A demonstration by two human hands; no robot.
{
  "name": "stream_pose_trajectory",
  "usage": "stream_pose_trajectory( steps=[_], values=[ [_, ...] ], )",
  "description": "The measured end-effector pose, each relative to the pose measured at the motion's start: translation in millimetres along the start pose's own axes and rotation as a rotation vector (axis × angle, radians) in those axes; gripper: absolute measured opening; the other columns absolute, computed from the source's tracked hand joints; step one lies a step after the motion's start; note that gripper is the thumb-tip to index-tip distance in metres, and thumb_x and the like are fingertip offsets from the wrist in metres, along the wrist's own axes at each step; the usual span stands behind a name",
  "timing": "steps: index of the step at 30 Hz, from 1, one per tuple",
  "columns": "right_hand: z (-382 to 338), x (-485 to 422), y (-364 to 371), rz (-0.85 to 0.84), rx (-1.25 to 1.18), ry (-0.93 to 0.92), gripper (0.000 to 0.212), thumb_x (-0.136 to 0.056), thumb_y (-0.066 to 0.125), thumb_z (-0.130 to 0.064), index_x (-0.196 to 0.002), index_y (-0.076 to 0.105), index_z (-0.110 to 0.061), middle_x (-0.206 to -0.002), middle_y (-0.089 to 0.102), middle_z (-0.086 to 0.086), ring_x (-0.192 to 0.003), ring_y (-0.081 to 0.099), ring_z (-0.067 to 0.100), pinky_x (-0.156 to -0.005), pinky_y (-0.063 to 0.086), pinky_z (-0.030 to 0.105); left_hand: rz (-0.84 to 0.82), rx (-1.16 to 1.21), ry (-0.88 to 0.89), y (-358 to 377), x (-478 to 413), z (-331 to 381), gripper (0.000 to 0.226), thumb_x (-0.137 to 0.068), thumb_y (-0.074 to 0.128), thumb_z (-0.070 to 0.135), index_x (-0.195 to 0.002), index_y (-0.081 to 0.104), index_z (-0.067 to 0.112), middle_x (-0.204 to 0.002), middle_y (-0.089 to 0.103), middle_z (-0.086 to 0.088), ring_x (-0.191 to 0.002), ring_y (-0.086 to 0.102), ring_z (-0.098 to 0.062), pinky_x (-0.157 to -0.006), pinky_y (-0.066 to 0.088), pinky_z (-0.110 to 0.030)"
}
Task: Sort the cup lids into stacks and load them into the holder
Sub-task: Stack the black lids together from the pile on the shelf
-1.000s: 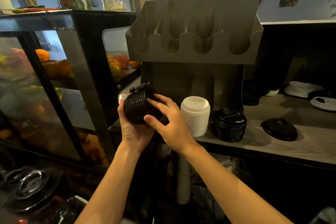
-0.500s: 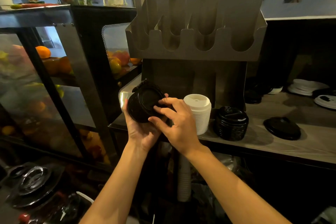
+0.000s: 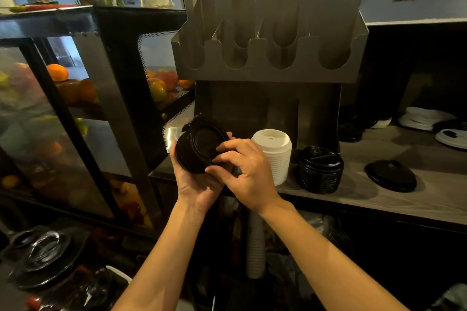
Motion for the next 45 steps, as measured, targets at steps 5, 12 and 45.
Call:
stream_pose_trajectory(
  steps=[5,12,45],
  values=[
    [12.8,-3.5,3.2,-0.072,-0.153,0.087,0.018,-0.091,0.068,-0.03,-0.099,0.077,-0.016,-0.112,0.068,-0.008,-0.107,0.061,0.011,-0.097,0.048,0.036,0.044,-0.022,0.06,-0.1,1.2,9.3,0.101,-0.082,0.058,0.079,-0.144,0.053,-0.001,-0.143,0.057,-0.02,-0.13,0.059,-0.033,-0.111,0.047,-0.041],
    [20.1,-4.3,-4.9,0.033,-0.207,0.22,0.014,-0.091,0.065,-0.024,-0.092,0.067,-0.01,-0.096,0.067,-0.005,-0.095,0.064,0.013,-0.081,0.054,0.039,0.12,-0.135,0.17,-1.9,1.1,23.5,0.091,-0.087,0.054,0.075,-0.144,0.055,0.004,-0.135,0.063,-0.019,-0.122,0.064,-0.033,-0.098,0.056,-0.043],
    [29.1,0.5,-44.5,0.256,-0.316,0.55,0.04,-0.102,0.044,-0.006,-0.138,0.052,-0.021,-0.124,0.058,-0.016,-0.11,0.057,-0.008,-0.1,0.05,0.021,0.226,-0.327,0.381,-0.2,17.6,56.1,0.065,-0.087,0.066,0.057,-0.14,0.053,0.021,-0.133,0.063,-0.013,-0.121,0.062,-0.033,-0.089,0.057,-0.042]
  ],
)
Point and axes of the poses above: each hand's wrist, its own x-axis away from the middle knuckle, its own y-axis out of the palm, z = x × y, the point moved 10 cm from there along -x, towards the middle knuckle
